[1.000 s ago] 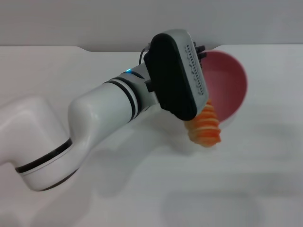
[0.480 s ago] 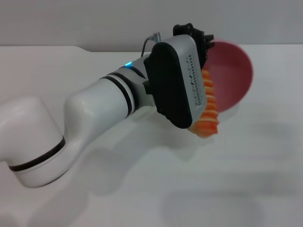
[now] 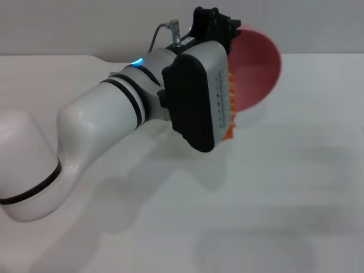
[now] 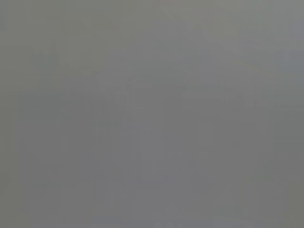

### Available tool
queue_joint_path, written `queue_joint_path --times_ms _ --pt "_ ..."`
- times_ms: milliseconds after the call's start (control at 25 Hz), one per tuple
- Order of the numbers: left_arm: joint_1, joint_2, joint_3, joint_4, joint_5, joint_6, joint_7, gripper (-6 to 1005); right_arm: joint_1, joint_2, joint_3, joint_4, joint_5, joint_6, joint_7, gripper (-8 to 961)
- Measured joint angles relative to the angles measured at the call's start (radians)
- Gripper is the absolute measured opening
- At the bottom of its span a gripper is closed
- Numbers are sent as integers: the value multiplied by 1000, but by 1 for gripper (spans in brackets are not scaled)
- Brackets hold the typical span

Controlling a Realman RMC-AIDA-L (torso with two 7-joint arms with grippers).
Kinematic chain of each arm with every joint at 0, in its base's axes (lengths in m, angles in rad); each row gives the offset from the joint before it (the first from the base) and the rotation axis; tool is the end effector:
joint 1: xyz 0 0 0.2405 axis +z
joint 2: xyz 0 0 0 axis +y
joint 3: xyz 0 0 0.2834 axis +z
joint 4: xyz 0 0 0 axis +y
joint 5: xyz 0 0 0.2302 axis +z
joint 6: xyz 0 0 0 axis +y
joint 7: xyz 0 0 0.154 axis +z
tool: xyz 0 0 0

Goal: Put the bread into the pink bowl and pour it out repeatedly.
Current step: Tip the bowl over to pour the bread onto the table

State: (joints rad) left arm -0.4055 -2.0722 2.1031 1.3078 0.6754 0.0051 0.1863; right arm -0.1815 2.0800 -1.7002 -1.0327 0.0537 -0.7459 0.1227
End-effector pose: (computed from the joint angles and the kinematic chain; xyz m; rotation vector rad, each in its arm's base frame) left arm -0.0989 0.3902 -0.1090 -1.9693 0.8876 0.0033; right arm 0.3611 0.2856 0.0259 -1.4973 0.4982 0.5755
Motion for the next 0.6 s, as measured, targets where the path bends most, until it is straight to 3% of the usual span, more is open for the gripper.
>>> queue_joint_path --times_ms 320,600 --pt "24 0 -2 4 20 -17 57 39 4 0 -1 -5 0 18 0 672" --pt "77 -2 29 49 21 -6 216 39 5 0 -7 -26 -2 30 1 672"
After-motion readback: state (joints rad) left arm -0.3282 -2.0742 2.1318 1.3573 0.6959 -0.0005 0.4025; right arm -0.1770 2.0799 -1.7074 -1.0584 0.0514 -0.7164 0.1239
